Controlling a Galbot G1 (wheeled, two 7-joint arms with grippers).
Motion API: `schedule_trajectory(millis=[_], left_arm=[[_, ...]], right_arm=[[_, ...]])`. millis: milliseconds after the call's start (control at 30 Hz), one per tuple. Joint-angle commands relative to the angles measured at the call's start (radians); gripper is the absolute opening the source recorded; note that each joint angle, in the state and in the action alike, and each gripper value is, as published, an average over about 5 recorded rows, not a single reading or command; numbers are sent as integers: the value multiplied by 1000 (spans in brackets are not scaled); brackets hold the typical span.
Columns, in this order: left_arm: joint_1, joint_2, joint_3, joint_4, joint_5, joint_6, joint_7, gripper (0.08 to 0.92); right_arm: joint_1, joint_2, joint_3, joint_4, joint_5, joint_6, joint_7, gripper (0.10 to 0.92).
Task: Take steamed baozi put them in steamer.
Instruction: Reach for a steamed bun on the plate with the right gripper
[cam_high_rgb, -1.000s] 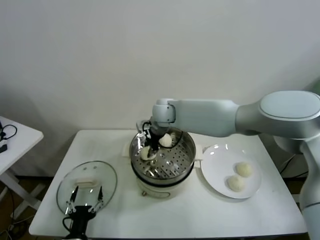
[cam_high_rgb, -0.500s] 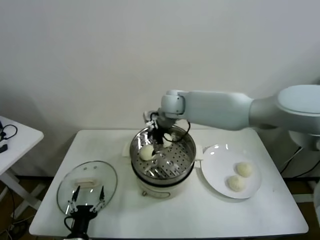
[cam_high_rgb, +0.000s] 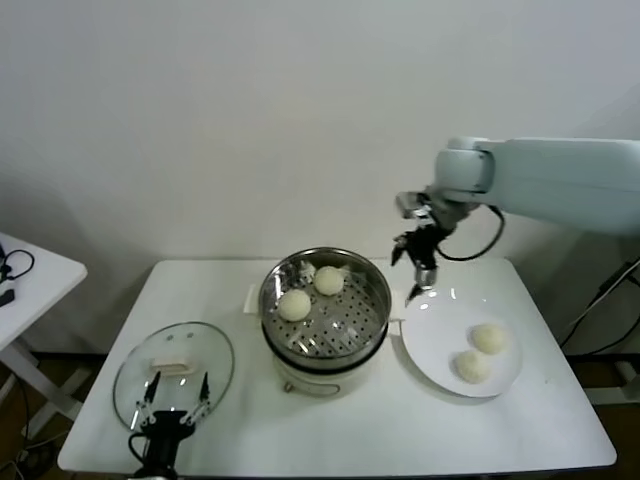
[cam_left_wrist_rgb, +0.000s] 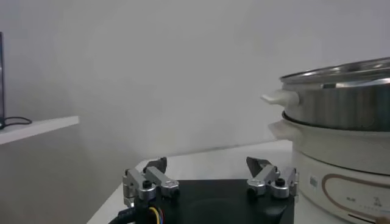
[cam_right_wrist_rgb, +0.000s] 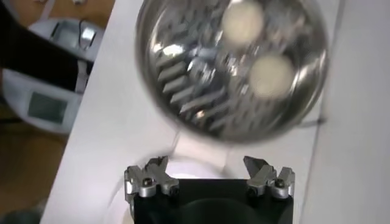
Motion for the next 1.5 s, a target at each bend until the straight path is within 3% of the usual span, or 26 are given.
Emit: schedule_trajectory(millis=[33, 533, 1100, 1300, 1500], left_arm=[[2, -49, -5, 4, -1, -2, -1, 823], [7, -49, -20, 17, 3, -2, -2, 823], [-1, -49, -26, 34, 4, -2, -2, 823], [-3, -49, -21, 35, 8, 0, -2, 823], [-2, -49, -18, 35, 10, 1, -2, 823]], right_arm=[[-135, -296, -71, 91, -279, 1, 71, 823], [-550, -293, 234, -76, -423, -17, 127, 823], [-622, -237, 302, -111, -443, -30, 153, 822], [-615, -239, 297, -104, -450, -32, 153, 775], [-609, -239, 296, -105, -470, -31, 156, 672]])
